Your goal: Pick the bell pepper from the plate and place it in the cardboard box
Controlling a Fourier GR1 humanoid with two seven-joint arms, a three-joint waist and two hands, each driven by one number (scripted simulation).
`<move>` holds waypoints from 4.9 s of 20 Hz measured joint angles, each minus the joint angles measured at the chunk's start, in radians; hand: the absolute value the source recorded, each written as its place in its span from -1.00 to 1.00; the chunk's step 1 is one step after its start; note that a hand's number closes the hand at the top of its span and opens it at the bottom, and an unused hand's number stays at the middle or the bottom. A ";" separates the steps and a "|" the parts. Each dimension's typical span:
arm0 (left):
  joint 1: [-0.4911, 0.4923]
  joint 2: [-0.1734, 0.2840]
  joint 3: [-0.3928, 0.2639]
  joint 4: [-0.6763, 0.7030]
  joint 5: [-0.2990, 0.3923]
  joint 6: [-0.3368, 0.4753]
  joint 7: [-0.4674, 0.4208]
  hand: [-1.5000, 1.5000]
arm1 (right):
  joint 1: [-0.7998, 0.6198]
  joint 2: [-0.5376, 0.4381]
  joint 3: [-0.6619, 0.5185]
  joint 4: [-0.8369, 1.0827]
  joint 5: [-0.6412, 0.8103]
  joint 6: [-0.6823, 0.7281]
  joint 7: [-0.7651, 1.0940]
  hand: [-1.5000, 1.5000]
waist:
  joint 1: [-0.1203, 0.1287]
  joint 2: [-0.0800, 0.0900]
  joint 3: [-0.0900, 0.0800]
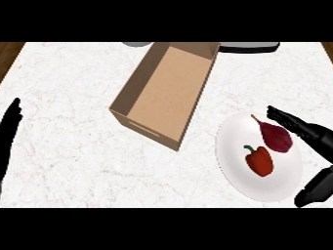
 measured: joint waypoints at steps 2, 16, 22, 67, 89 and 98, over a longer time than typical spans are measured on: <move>-0.021 0.002 -0.003 0.013 -0.012 0.000 0.002 0.00 | -0.016 -0.013 0.009 0.064 0.035 -0.014 -0.079 -1.00 | 0.006 0.002 0.000; -0.076 -0.019 -0.012 0.115 -0.061 -0.015 -0.037 0.00 | -0.245 -0.167 0.266 0.290 0.553 -0.285 -0.354 -1.00 | 0.024 -0.004 -0.006; -0.095 -0.028 0.008 0.150 -0.071 -0.024 -0.042 0.00 | -0.370 -0.143 0.382 0.371 0.719 -0.287 -0.343 -1.00 | 0.009 -0.011 -0.008; -0.088 -0.148 0.192 0.153 -0.232 -0.147 -0.039 0.00 | -0.265 0.111 0.352 0.341 1.142 -0.276 -0.227 1.00 | -0.018 -0.020 -0.010; -0.102 -0.164 0.203 0.132 -0.260 -0.178 -0.029 0.00 | -0.635 0.136 -0.119 0.813 1.056 -0.622 -0.065 1.00 | 0.016 -0.005 -0.007; -0.080 -0.184 0.208 0.119 -0.274 -0.166 -0.029 0.00 | -0.752 0.148 -0.232 0.799 0.950 -0.705 -0.203 1.00 | -0.001 -0.013 -0.008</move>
